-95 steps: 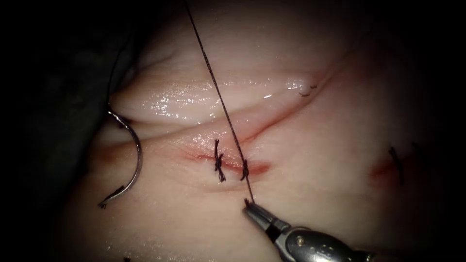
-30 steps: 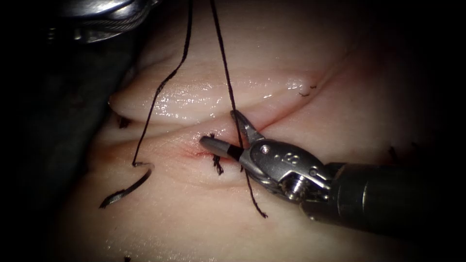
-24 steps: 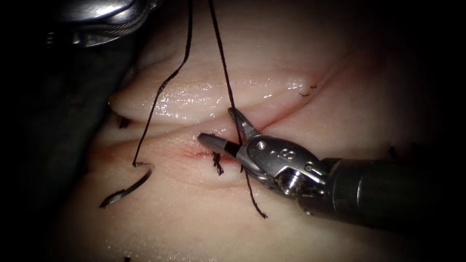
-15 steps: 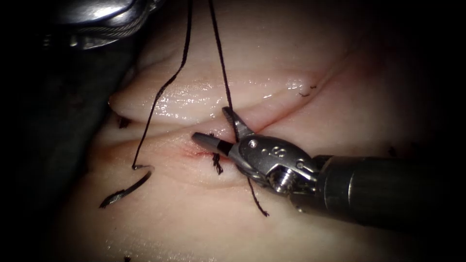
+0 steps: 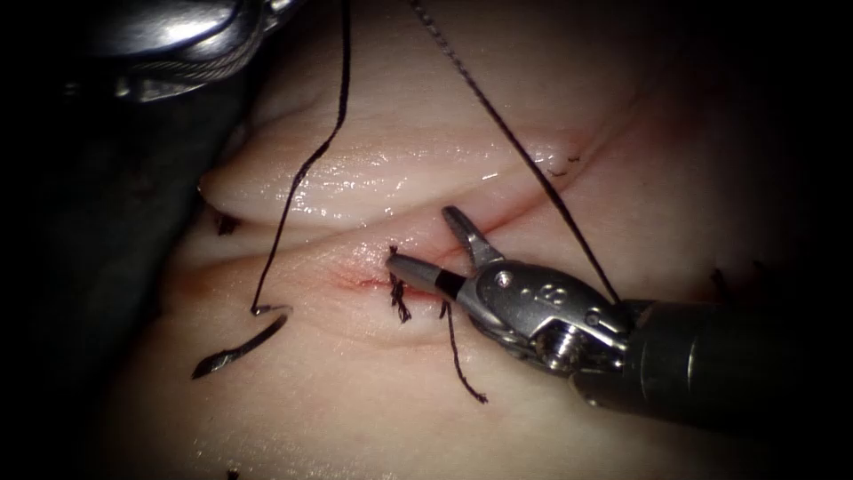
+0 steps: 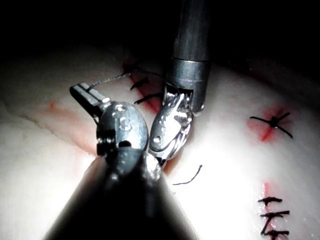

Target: Wound Closure

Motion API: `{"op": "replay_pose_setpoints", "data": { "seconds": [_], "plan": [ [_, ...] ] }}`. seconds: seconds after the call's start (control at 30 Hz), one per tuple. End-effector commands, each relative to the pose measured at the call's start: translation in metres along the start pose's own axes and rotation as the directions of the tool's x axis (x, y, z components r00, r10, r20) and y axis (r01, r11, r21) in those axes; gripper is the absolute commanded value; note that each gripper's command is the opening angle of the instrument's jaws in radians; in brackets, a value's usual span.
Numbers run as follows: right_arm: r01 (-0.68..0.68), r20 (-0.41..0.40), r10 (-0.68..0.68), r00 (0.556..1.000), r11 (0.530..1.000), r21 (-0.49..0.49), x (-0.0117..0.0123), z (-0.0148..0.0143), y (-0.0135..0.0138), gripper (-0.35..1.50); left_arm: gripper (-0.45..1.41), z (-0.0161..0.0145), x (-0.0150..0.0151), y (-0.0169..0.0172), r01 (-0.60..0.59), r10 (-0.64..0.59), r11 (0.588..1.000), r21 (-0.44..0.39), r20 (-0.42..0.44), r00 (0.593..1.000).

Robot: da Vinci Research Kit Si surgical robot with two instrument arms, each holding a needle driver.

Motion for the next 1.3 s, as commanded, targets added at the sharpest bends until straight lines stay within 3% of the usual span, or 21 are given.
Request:
{"op": "replay_pose_setpoints", "data": {
  "seconds": [0.03, 0.07, 0.13, 0.2, 0.37, 0.43, 0.47, 0.53, 0.57, 0.6, 0.63, 0.7, 0.8, 0.87, 0.9, 1.0, 1.17, 1.2, 1.27, 1.3],
  "plan": [
    [-0.001, -0.016, 0.001, 1.000, 1.000, 0.031, -0.0007, -0.0029, 0.0007, 1.40, -0.45, -0.0003, -0.0008, 0.0016, -0.011, 0.011, 1.000, -0.017, 0.001, 1.000],
    [-0.001, -0.016, 0.001, 1.000, 1.000, 0.031, -0.0007, -0.0029, 0.0007, 1.40, -0.45, -0.0003, -0.0008, 0.0016, -0.011, 0.011, 1.000, -0.017, 0.001, 1.000],
    [0.030, -0.050, -0.027, 0.998, 0.998, 0.060, -0.0010, -0.0066, 0.0020, 1.40, -0.45, -0.0018, -0.0013, 0.0037, -0.038, 0.039, 0.998, -0.048, 0.016, 0.999],
    [0.048, -0.058, -0.044, 0.997, 0.997, 0.056, -0.0011, -0.0077, 0.0025, 1.40, -0.45, -0.0025, -0.0017, 0.0048, -0.048, 0.050, 0.996, -0.071, 0.029, 0.998],
    [0.109, -0.040, -0.108, 0.993, 0.994, 0.016, -0.0018, -0.0127, 0.0058, 1.41, -0.45, -0.0050, -0.0034, 0.0096, -0.080, 0.091, 0.984, -0.162, 0.067, 0.994],
    [0.115, -0.035, -0.115, 0.993, 0.993, -0.001, -0.0021, -0.0148, 0.0085, 1.41, -0.45, -0.0064, -0.0050, 0.0133, -0.101, 0.128, 0.965, -0.243, 0.099, 0.987],
    [0.115, -0.035, -0.115, 0.993, 0.993, -0.001, -0.0021, -0.0148, 0.0085, 1.41, -0.45, -0.0064, -0.0050, 0.0133, -0.101, 0.128, 0.965, -0.243, 0.099, 0.987],
    [0.119, -0.038, -0.120, 0.992, 0.993, -0.019, -0.0021, -0.0158, 0.0099, 1.43, -0.45, -0.0072, -0.0063, 0.0165, -0.109, 0.154, 0.938, -0.329, 0.112, 0.982],
    [0.117, -0.039, -0.119, 0.992, 0.992, -0.041, -0.0021, -0.0166, 0.0111, 1.45, -0.06, -0.0079, -0.0075, 0.0197, -0.059, 0.121, 0.899, -0.434, 0.115, 0.986],
    [0.117, -0.039, -0.119, 0.992, 0.992, -0.050, -0.0021, -0.0168, 0.0114, 1.45, 0.31, -0.0084, -0.0079, 0.0209, -0.040, 0.110, 0.873, -0.487, 0.116, 0.987],
    [0.117, -0.039, -0.119, 0.992, 0.992, -0.050, -0.0021, -0.0168, 0.0114, 1.45, 0.31, -0.0084, -0.0079, 0.0209, -0.040, 0.110, 0.873, -0.487, 0.116, 0.987],
    [0.129, -0.033, -0.132, 0.991, 0.989, -0.073, -0.0022, -0.0171, 0.0118, 1.45, 1.03, -0.0094, -0.0084, 0.0226, 0.008, 0.085, 0.826, -0.564, 0.139, 0.987],
    [0.131, -0.032, -0.134, 0.990, 0.988, -0.079, -0.0023, -0.0169, 0.0117, 1.45, 1.40, -0.0111, -0.0085, 0.0232, 0.071, 0.101, 0.745, -0.663, 0.218, 0.971],
    [0.135, -0.039, -0.139, 0.990, 0.988, -0.078, -0.0022, -0.0164, 0.0114, 1.45, 1.40, -0.0133, -0.0084, 0.0217, 0.136, 0.133, 0.688, -0.713, 0.309, 0.942],
    [0.141, -0.037, -0.144, 0.989, 0.987, -0.077, -0.0021, -0.0161, 0.0112, 1.45, 1.40, -0.0140, -0.0084, 0.0206, 0.140, 0.144, 0.684, -0.716, 0.320, 0.937],
    [0.141, -0.039, -0.144, 0.989, 0.988, -0.066, -0.0020, -0.0157, 0.0108, 1.45, 1.40, -0.0147, -0.0083, 0.0182, 0.136, 0.157, 0.692, -0.709, 0.332, 0.930],
    [0.155, -0.034, -0.157, 0.987, 0.987, -0.048, -0.0019, -0.0144, 0.0097, 1.45, 1.40, -0.0136, -0.0086, 0.0098, 0.068, 0.189, 0.843, -0.534, 0.412, 0.891],
    [0.157, -0.032, -0.158, 0.987, 0.987, -0.040, -0.0020, -0.0139, 0.0092, 1.45, 1.40, -0.0121, -0.0093, 0.0072, 0.052, 0.159, 0.882, -0.469, 0.400, 0.902],
    [0.157, -0.033, -0.159, 0.987, 0.987, -0.036, -0.0020, -0.0137, 0.0091, 1.45, 1.40, -0.0114, -0.0098, 0.0063, 0.042, 0.147, 0.894, -0.446, 0.380, 0.913],
    [0.159, -0.032, -0.160, 0.987, 0.987, -0.034, -0.0021, -0.0132, 0.0087, 1.45, 1.33, -0.0099, -0.0110, 0.0050, 0.039, 0.111, 0.918, -0.395, 0.349, 0.931]
  ]
}}
